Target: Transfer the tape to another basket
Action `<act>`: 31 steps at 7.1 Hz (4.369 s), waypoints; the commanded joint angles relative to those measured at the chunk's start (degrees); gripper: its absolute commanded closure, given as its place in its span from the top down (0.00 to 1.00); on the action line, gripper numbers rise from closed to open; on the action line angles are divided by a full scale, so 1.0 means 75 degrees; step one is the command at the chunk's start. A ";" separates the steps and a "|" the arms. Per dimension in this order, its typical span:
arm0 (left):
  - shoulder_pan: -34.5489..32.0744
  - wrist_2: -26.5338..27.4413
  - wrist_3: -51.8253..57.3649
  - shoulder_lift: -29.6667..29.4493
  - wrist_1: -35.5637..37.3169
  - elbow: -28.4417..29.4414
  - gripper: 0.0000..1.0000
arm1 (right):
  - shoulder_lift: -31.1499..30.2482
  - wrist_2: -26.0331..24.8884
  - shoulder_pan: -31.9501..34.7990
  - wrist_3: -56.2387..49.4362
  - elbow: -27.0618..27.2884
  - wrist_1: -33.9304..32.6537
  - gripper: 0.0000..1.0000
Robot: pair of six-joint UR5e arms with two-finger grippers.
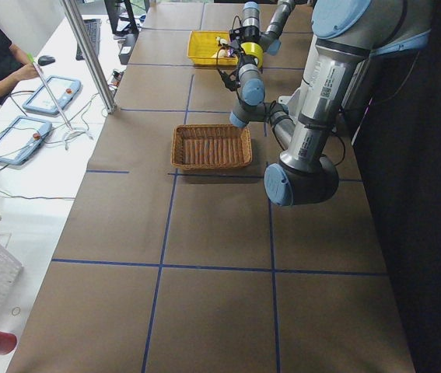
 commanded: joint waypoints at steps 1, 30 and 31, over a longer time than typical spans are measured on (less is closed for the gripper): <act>0.0035 0.0196 -0.0027 -0.0015 0.0000 -0.0019 0.23 | 0.0007 -0.0038 -0.0032 -0.0010 0.0000 0.0000 0.43; -0.2408 -0.2505 1.1395 0.0383 1.3334 -0.1671 1.00 | -0.0941 0.2551 0.6739 -1.4547 0.0012 -1.2618 1.00; -0.3168 -0.3112 1.2222 0.0441 1.3348 -0.1579 1.00 | -0.1394 0.2911 0.7020 -1.4878 -0.0116 -1.2540 1.00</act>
